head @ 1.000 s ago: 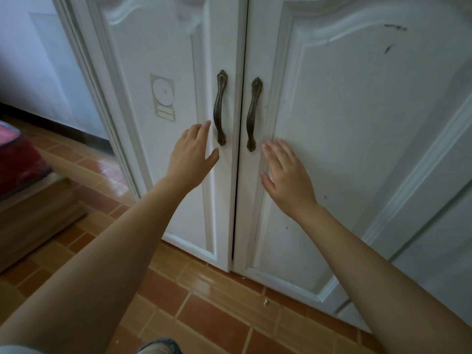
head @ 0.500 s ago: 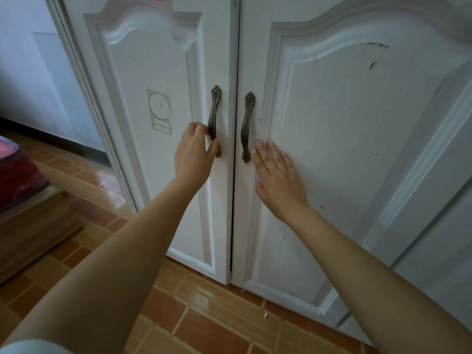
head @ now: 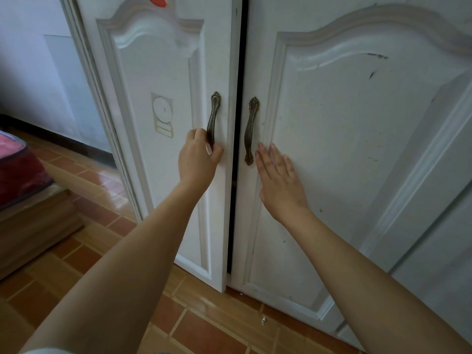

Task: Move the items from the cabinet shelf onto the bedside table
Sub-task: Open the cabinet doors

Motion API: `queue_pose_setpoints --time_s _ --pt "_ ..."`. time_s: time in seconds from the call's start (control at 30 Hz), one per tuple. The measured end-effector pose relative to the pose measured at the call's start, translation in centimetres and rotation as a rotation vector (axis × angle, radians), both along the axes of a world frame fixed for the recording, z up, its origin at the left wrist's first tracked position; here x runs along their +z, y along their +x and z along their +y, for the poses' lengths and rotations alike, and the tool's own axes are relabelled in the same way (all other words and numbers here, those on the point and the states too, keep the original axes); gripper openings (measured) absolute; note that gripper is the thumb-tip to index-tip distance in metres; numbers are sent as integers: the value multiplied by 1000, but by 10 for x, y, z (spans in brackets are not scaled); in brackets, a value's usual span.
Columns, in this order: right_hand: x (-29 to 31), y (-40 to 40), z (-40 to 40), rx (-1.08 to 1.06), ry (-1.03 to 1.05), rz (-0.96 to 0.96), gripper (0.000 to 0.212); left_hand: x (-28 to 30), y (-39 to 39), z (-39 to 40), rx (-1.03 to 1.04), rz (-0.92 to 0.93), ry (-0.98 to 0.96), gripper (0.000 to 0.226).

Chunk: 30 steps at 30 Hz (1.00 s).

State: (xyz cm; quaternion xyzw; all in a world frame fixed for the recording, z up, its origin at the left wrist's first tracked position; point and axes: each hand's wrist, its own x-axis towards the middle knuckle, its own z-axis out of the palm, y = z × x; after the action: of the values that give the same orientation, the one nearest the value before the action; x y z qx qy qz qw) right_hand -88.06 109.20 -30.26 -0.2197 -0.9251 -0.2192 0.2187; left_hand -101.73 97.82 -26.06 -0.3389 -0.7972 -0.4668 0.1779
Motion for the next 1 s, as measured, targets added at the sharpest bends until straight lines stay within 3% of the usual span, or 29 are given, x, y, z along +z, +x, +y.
queue_pose_setpoints --time_s 0.27,0.43,0.5,0.67,0.8,1.0 --pt "2 0 -6 28 -141 -10 74 -1 0 -32 -39 -4 34 17" --pt "-26 2 -32 226 -307 180 60 3 -4 -52 -97 48 -24 14" --pt "-38 2 -45 307 -475 181 59 2 -4 -58 -97 56 -24 14" --pt "-54 -6 -67 338 -1122 -2 71 2 -5 -76 -86 104 -53 21" --pt "-61 -11 -82 381 -1308 -27 63 1 -3 -94 -69 131 -50 22" --pt "-59 -15 -106 430 -1404 -21 56 -1 -4 -128 -36 125 -43 25"
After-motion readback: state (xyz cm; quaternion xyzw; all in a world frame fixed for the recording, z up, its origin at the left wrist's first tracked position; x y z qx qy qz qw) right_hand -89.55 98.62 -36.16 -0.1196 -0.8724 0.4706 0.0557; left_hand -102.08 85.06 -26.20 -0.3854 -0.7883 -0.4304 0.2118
